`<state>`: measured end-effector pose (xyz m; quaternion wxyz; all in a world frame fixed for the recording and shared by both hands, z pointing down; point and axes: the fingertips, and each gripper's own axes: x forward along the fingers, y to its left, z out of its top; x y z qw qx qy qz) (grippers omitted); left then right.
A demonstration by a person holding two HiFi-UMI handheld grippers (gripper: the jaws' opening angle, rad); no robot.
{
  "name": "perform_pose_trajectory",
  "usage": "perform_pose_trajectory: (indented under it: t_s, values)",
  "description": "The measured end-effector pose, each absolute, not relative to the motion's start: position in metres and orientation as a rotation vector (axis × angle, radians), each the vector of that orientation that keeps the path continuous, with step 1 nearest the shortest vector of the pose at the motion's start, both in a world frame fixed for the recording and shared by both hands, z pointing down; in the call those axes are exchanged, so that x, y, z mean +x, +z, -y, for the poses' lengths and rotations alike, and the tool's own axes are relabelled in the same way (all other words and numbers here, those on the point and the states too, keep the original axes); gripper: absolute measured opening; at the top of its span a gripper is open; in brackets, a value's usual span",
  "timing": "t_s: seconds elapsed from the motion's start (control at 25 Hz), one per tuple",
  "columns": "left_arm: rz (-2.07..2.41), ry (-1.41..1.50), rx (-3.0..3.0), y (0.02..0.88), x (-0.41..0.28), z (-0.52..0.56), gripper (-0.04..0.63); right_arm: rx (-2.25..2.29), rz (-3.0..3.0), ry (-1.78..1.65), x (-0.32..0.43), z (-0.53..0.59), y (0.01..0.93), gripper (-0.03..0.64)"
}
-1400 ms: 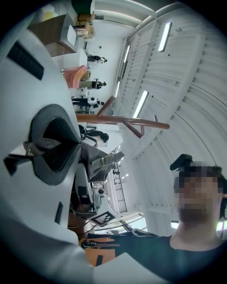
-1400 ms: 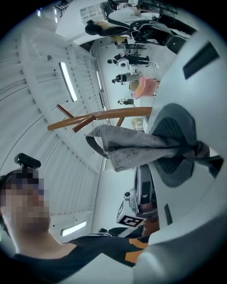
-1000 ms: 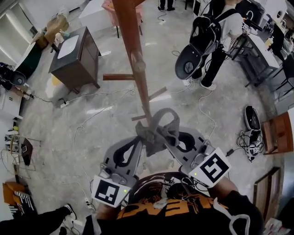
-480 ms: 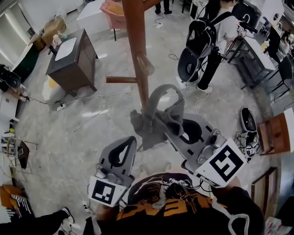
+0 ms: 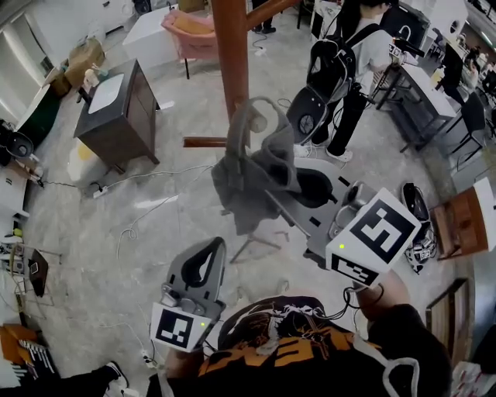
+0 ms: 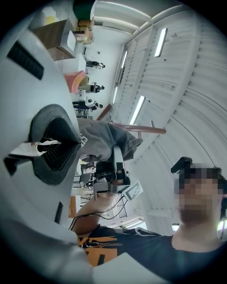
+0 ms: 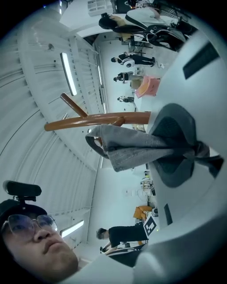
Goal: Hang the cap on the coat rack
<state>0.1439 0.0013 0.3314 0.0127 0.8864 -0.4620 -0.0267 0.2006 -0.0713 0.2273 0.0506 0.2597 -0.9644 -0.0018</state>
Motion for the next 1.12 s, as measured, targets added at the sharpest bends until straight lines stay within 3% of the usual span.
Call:
perform_pose_trajectory:
  t_s: [0.24,1.12]
  values:
    - [1.451,-0.089,2.759,0.327,0.141,0.001,0.023,0.835,2.951,0.107,0.197,0.095,0.256,0.038]
    - [1.465,-0.051,2.756,0.325,0.154,0.018,0.023,0.893,2.919,0.022,0.201,0.142,0.284,0.04]
